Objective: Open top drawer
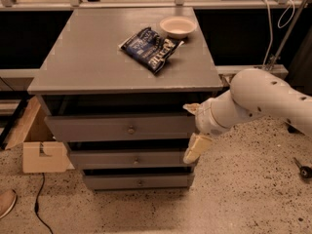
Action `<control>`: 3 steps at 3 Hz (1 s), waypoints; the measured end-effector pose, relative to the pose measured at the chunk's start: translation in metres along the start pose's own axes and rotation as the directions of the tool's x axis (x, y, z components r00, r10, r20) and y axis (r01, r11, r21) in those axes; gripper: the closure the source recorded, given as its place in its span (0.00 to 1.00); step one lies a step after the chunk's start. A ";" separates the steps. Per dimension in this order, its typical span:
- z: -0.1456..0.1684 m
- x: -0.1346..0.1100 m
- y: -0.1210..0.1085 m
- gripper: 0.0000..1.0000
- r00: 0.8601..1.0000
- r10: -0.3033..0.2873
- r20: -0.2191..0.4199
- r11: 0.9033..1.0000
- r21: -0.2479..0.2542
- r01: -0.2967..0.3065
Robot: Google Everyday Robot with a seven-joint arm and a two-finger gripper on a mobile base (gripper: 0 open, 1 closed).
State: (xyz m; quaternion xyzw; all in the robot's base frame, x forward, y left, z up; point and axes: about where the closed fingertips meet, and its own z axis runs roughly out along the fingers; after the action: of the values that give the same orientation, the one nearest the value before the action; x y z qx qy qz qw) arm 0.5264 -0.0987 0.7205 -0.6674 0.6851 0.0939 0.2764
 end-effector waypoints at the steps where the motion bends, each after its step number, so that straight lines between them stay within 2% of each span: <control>1: 0.043 0.008 -0.035 0.00 0.999 -0.053 -0.012 0.998 0.039 0.053; 2: 0.068 0.012 -0.053 0.00 0.998 -0.065 -0.025 0.997 0.046 0.067; 3: 0.093 0.017 -0.066 0.00 0.997 -0.064 -0.037 0.997 0.030 0.065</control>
Offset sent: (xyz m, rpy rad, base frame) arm 0.0997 0.0243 -0.0710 -0.0544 -0.0892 0.0254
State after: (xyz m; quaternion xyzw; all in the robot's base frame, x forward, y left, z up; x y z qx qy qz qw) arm 0.6151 -0.0733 0.6502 -0.6863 0.6695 0.0621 0.2775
